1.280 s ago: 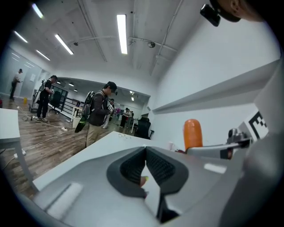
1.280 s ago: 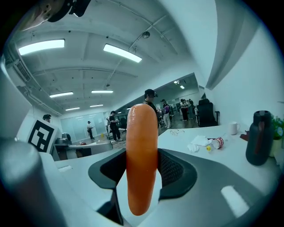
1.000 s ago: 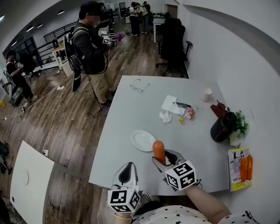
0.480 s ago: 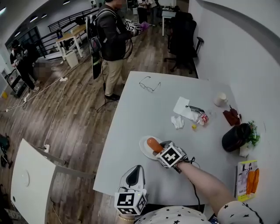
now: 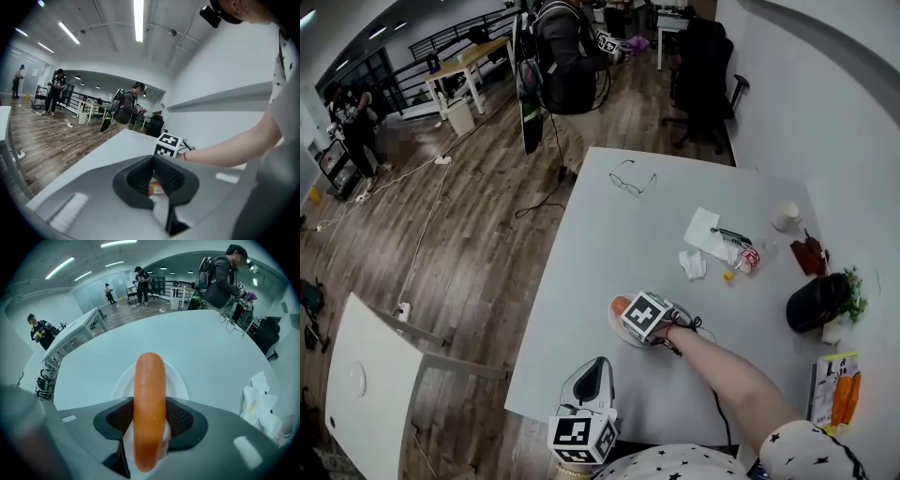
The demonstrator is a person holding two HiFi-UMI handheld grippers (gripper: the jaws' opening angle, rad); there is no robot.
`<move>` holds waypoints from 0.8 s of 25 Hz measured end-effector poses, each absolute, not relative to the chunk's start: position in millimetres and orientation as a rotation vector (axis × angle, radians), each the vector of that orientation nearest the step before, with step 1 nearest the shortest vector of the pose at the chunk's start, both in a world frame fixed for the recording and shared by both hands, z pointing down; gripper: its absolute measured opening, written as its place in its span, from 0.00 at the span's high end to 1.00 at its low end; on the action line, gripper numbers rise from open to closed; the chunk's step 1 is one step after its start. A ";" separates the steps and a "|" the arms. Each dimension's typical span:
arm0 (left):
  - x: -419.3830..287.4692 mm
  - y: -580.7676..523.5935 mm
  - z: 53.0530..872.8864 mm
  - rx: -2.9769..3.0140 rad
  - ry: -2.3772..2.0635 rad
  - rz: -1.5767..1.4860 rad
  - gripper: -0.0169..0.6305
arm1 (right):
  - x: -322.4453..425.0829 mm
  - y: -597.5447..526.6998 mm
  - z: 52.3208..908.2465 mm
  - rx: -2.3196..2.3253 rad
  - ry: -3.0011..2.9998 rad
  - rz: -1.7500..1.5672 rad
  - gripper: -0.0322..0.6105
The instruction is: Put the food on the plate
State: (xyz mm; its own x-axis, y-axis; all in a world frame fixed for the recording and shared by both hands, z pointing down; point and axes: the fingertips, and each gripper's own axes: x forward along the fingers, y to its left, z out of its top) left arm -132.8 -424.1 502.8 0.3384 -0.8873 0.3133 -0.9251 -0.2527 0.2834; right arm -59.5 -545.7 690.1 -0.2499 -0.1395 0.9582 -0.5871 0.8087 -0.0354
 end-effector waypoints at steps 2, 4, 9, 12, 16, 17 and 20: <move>-132.9 -423.9 503.7 2.191 -1.592 0.125 0.96 | -62.3 -546.7 689.9 0.559 -1.811 0.449 0.62; -132.2 -424.2 504.2 2.192 -1.591 0.129 0.96 | -63.9 -548.0 690.6 0.570 -1.827 0.430 0.62; -123.0 -425.4 500.8 2.213 -1.578 0.139 0.96 | -65.3 -547.8 672.6 0.688 -1.963 0.413 0.56; -116.9 -425.7 498.5 2.228 -1.568 0.150 0.96 | -65.3 -539.5 641.2 0.789 -2.094 0.470 0.56; -108.5 -425.2 496.2 2.228 -1.567 0.163 0.96 | -62.1 -518.1 587.5 0.926 -2.322 0.586 0.64; -106.5 -424.8 495.5 2.228 -1.570 0.167 0.96 | -60.1 -511.1 573.7 0.960 -2.386 0.615 0.69; -101.4 -424.4 493.7 2.227 -1.584 0.178 0.96 | -46.9 -488.7 540.1 1.080 -2.511 0.674 0.86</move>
State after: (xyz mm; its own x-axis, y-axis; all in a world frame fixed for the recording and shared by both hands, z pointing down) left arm -101.4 -424.4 493.7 0.3493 -0.8777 0.3281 -0.9285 -0.2773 0.2468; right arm -46.9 -488.7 540.1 -0.6607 -0.5897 0.4644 -0.7431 0.6016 -0.2931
